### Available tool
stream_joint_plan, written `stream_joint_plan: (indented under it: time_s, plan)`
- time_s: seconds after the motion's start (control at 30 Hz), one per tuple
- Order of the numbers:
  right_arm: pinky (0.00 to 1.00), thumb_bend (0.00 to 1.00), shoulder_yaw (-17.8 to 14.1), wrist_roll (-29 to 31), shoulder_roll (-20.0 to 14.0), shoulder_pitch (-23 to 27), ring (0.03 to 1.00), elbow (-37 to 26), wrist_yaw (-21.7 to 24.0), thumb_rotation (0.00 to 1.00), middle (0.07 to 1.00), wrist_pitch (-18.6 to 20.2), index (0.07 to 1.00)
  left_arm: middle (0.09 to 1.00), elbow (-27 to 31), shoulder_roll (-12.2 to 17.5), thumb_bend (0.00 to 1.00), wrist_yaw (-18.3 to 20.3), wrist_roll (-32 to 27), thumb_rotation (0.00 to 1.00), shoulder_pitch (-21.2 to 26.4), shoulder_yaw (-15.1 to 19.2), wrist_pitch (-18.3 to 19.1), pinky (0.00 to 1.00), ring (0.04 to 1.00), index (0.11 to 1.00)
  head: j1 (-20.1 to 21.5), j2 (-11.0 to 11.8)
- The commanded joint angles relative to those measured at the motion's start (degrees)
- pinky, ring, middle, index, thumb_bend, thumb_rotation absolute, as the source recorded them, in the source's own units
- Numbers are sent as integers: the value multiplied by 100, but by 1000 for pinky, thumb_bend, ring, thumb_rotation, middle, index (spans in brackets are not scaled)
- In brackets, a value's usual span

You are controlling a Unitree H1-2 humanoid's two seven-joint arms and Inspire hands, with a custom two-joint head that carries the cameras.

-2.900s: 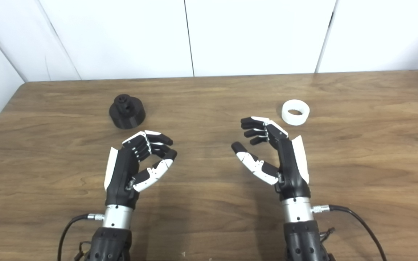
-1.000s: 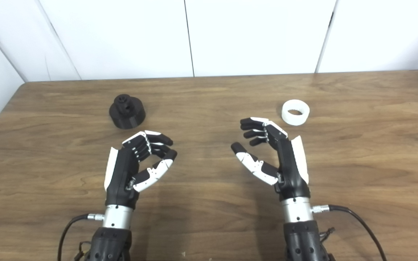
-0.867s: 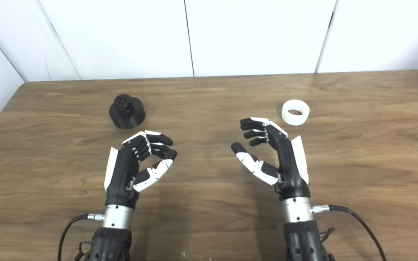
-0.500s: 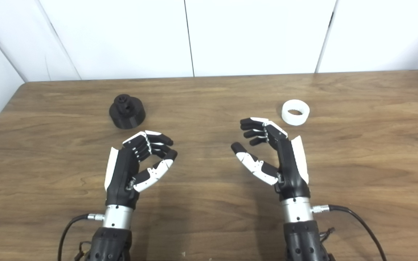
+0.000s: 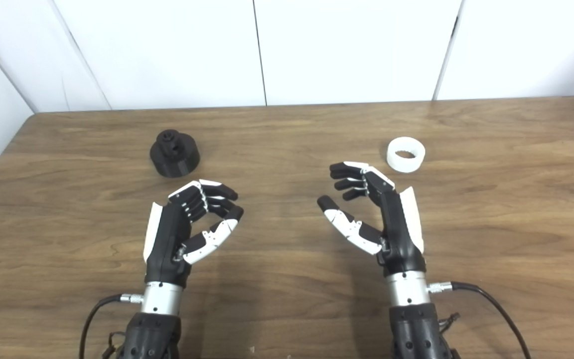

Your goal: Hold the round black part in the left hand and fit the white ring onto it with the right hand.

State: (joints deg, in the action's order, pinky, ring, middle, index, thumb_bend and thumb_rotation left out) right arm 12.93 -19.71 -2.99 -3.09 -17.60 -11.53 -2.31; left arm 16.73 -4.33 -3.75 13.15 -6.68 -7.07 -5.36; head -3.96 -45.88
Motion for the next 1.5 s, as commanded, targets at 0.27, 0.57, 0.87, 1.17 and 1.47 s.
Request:
stream_joint_plan:
  time_s: [0.27, 0.57, 0.87, 1.17, 1.47]
  plan:
    - [542, 520, -69, 50, 101, -411, 625, -132, 51, 416, 667, -178, 671, 578, 11, -68, 499, -61, 167, 61, -52, -105, -188, 436, 519, 494, -1035, 161]
    - [553, 539, -439, 461, -165, -445, 627, 131, 239, 452, 678, -568, 680, 587, -268, -337, 501, -253, 335, 61, -28, -337, -232, 471, 544, 494, -1923, 383]
    - [555, 557, -552, 405, -151, -444, 624, 170, 377, 471, 675, -639, 679, 586, -271, -329, 501, -294, 382, 57, -16, -333, -277, 468, 545, 493, -1826, 387]
    - [551, 566, -579, 371, -119, -421, 621, 199, 422, 473, 672, -675, 677, 644, -70, -185, 501, -213, 569, 66, 72, -228, 13, 499, 585, 496, -1814, 403]
    - [549, 576, -597, 365, -100, -414, 620, 185, 443, 483, 673, -616, 675, 774, 553, 368, 642, 122, 1487, 274, 352, -8, 935, 590, 712, 728, -1793, 424]
